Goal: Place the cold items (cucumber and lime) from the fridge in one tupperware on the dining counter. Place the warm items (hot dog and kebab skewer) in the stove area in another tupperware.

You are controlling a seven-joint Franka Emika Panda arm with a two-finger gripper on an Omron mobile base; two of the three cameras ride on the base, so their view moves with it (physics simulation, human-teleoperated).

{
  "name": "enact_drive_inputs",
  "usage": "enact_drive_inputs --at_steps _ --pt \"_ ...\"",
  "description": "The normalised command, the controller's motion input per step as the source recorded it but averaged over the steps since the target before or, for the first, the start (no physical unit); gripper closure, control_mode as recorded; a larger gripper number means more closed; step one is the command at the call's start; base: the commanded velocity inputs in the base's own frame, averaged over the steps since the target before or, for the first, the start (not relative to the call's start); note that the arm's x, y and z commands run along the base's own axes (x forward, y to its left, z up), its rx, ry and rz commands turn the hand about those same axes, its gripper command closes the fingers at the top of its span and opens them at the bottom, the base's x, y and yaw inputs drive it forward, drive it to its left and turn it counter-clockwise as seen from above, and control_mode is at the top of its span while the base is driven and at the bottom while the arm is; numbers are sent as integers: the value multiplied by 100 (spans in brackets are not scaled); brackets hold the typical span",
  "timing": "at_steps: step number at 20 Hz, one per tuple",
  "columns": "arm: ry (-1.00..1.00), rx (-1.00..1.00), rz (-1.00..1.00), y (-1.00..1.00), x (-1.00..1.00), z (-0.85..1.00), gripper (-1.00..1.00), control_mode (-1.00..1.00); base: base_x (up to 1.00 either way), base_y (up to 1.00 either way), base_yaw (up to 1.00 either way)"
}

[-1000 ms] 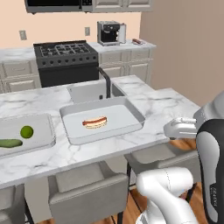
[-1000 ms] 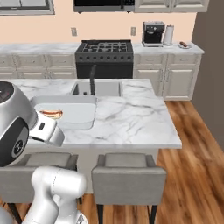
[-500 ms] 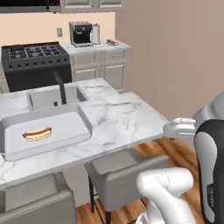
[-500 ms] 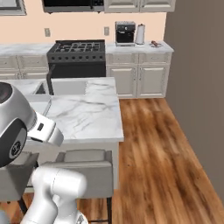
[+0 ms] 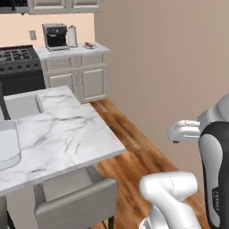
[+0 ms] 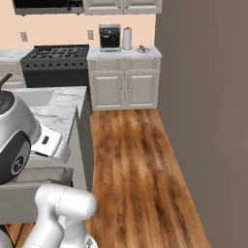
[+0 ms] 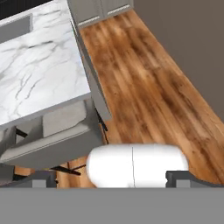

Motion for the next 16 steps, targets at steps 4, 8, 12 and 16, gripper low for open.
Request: enact_drive_inputs --at_steps 4,8,12,16 --pt "0 0 0 0 0 0 -100 100 36 -100 0" --pt "0 0 0 0 0 0 -100 100 72 -89 3" --pt "0 0 0 0 0 0 -100 100 100 -61 26" --pt "0 0 0 0 0 0 -100 100 100 -43 33"
